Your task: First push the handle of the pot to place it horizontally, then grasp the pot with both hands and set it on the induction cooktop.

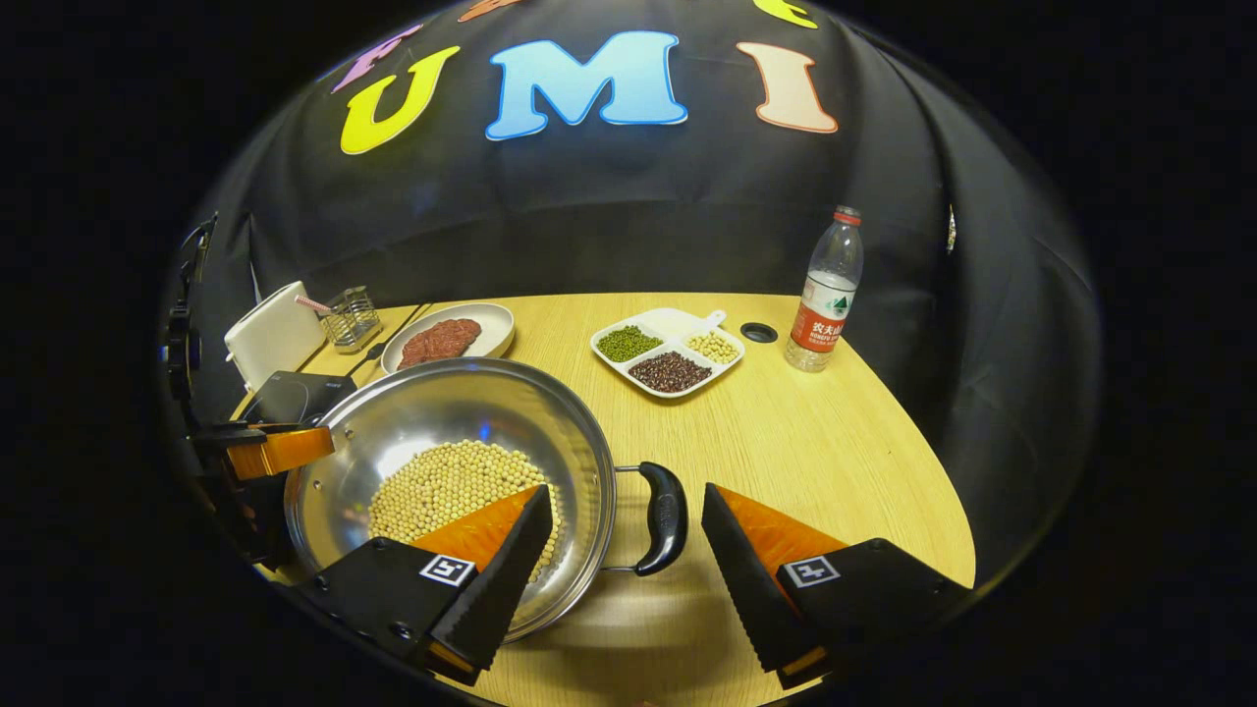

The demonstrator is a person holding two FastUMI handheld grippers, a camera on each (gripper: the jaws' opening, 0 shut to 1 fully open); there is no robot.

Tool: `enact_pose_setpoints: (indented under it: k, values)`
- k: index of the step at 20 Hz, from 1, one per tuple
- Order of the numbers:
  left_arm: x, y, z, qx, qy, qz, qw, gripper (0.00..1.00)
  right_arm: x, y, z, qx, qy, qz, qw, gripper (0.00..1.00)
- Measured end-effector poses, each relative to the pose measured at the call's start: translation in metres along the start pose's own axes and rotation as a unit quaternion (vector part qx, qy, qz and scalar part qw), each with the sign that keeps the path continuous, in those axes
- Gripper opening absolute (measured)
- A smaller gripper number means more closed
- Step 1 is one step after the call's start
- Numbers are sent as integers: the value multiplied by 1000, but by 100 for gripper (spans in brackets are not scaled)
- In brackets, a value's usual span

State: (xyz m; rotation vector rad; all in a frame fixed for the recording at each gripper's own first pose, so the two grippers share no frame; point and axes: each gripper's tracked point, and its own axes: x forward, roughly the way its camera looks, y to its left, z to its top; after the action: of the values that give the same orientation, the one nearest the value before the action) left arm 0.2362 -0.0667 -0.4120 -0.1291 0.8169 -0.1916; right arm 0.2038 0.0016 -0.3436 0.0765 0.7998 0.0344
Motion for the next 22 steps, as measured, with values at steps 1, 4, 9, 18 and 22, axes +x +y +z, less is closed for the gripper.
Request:
enact_pose_setpoints:
  k: [1,4,9,18,22]
  values:
    - [1,-1,2,4,-1,0,1000,73,2,0,-1,-1,2,-1,1000,98]
    - [5,-3,-1,15,8,-4,1000,72,8,0,-5,1,10,-3,1000,98]
    - [12,-6,-2,20,10,-2,1000,72,17,1,-8,10,21,-4,1000,98]
    - [19,-8,-10,24,25,1,999,82,24,-10,-16,26,41,-18,999,94]
    - [22,-5,-13,26,29,11,999,71,25,-9,-18,38,48,-17,998,72]
